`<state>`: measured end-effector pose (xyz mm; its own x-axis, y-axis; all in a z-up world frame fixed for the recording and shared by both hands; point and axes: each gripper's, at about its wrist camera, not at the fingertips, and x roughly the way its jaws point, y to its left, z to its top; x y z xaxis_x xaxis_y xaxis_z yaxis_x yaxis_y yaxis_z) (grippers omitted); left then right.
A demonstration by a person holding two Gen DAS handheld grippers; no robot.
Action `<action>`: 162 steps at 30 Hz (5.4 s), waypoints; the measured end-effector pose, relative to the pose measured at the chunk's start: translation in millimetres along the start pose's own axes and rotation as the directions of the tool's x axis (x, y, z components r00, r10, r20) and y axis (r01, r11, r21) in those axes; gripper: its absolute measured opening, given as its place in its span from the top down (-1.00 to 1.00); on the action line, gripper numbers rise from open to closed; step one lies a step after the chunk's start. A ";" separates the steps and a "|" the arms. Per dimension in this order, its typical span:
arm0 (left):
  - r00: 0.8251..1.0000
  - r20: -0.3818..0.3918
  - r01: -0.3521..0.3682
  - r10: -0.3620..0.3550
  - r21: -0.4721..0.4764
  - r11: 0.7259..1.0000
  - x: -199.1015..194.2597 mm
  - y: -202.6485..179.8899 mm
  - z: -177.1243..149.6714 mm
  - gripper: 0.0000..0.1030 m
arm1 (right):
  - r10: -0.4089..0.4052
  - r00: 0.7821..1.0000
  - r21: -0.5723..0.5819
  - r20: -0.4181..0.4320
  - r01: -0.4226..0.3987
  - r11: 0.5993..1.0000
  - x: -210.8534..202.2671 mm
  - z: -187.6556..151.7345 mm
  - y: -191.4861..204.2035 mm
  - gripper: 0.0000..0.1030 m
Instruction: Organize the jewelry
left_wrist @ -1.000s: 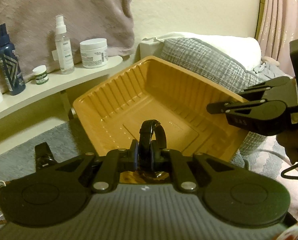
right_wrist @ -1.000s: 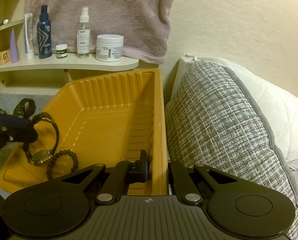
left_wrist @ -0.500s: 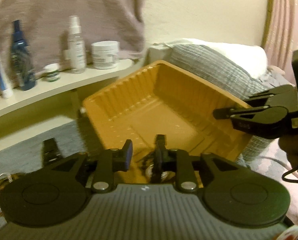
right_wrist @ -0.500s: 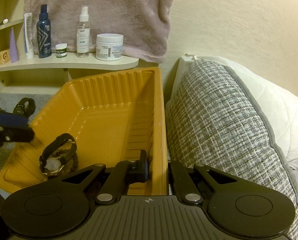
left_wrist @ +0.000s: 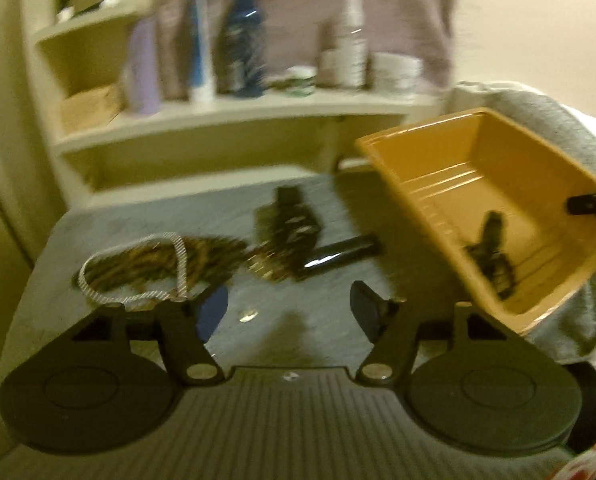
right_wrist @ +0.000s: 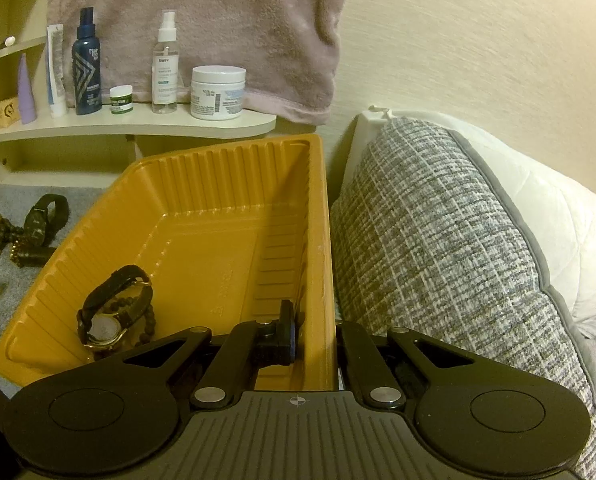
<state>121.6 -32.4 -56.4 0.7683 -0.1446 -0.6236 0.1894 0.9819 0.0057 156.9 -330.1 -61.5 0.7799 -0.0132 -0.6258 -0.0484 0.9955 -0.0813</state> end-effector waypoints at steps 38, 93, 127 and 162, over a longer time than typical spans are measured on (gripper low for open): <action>0.995 -0.001 -0.098 0.098 -0.027 0.995 32.2 4.8 -13.4 0.85 | -0.001 1.000 -0.004 -0.009 0.001 1.000 3.4 0.1 -1.7 0.91; 0.978 0.062 0.194 -0.197 0.057 0.979 4.2 -67.9 18.7 0.43 | -0.001 1.000 0.000 -0.009 0.001 1.000 2.0 0.9 -1.5 0.91; 0.971 -0.110 0.237 -0.211 0.401 0.885 76.1 -30.3 24.1 0.51 | -0.002 1.000 0.002 -0.015 0.002 1.000 4.9 -0.9 -2.5 0.90; 0.978 -0.036 0.206 -0.203 0.260 0.943 57.0 -34.5 23.2 0.66 | -0.001 1.000 0.004 -0.016 0.001 1.000 5.1 -0.3 -3.4 0.90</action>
<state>173.1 -77.4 -74.0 0.6910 -0.3368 -0.6396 0.4957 0.8648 0.0801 160.8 -333.6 -64.7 0.7696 -0.0155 -0.6384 -0.0453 0.9959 -0.0787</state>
